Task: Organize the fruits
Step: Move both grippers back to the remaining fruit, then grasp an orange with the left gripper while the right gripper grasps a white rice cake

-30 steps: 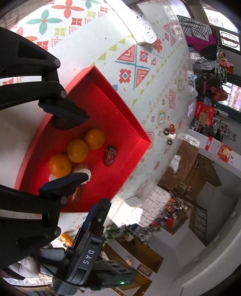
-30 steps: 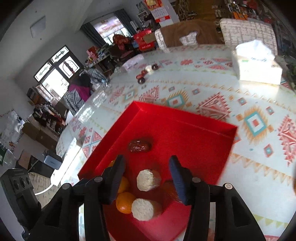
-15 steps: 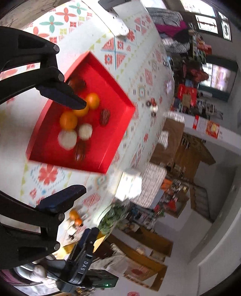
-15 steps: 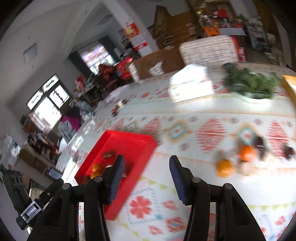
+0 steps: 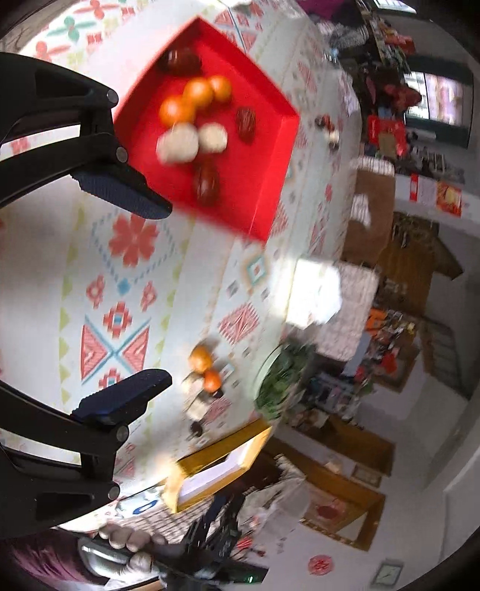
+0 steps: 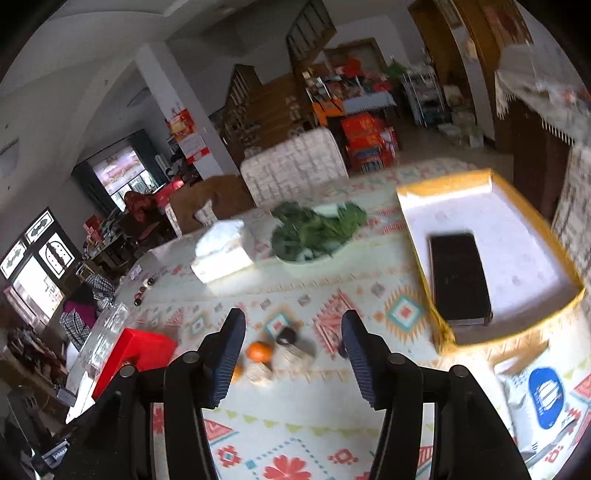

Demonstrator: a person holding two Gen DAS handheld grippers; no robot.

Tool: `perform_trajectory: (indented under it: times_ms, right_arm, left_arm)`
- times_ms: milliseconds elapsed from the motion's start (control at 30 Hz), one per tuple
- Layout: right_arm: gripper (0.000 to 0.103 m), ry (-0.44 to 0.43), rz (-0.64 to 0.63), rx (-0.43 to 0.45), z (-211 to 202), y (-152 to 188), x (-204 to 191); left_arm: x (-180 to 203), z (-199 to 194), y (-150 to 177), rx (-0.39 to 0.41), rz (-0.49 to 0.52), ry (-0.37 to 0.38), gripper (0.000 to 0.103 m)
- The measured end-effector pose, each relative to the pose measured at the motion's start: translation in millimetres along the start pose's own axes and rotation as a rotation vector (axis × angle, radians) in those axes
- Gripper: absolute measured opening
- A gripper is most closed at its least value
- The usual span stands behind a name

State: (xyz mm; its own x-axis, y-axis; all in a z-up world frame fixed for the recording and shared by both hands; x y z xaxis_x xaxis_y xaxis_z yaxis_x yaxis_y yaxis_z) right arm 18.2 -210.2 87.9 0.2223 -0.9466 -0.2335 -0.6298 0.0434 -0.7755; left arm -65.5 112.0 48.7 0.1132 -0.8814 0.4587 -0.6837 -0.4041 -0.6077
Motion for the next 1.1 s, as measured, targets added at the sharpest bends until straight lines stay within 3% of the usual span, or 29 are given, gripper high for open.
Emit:
perform_trajectory:
  times_ms: [267, 367, 533, 733, 800, 967, 1100]
  right_arm:
    - [0.059, -0.012, 0.038, -0.147, 77, 45, 19]
    - [0.059, -0.071, 0.023, -0.178, 96, 51, 7]
    - [0.059, -0.091, -0.042, -0.228, 126, 58, -12]
    - [0.058, -0.081, -0.095, -0.247, 136, 67, -20]
    - [0.043, -0.065, -0.113, -0.248, 139, 68, -22]
    - [0.043, -0.024, -0.135, -0.25, 137, 69, -22]
    - [0.043, -0.047, -0.108, -0.211, 124, 63, -19]
  left_arm:
    - [18, 23, 11, -0.04, 0.055, -0.036, 0.083]
    - [16, 31, 9, -0.048, 0.043, -0.048, 0.083]
    - [19, 50, 12, -0.084, 0.043, -0.05, 0.083]
    - [31, 71, 5, -0.077, 0.091, -0.064, 0.083]
    - [35, 80, 0, -0.071, 0.098, -0.068, 0.083]
    - [50, 109, -5, -0.09, 0.125, -0.044, 0.083]
    - [62, 133, -4, -0.126, 0.139, -0.004, 0.082]
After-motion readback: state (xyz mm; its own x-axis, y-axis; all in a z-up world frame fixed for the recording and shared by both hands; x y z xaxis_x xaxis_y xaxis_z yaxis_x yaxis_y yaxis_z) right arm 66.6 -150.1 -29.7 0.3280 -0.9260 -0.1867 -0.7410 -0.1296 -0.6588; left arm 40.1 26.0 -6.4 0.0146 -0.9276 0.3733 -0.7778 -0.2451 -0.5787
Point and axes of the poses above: each gripper's, at about its wrist camera, not at the fingertips, and z roughly the way its jaws point, x to its right, y to its underside, the point moved 7 cm from there along z, roughly the way its jaws point, and after that the axes turned 14 degrees about -z, right-handed, at the moved point
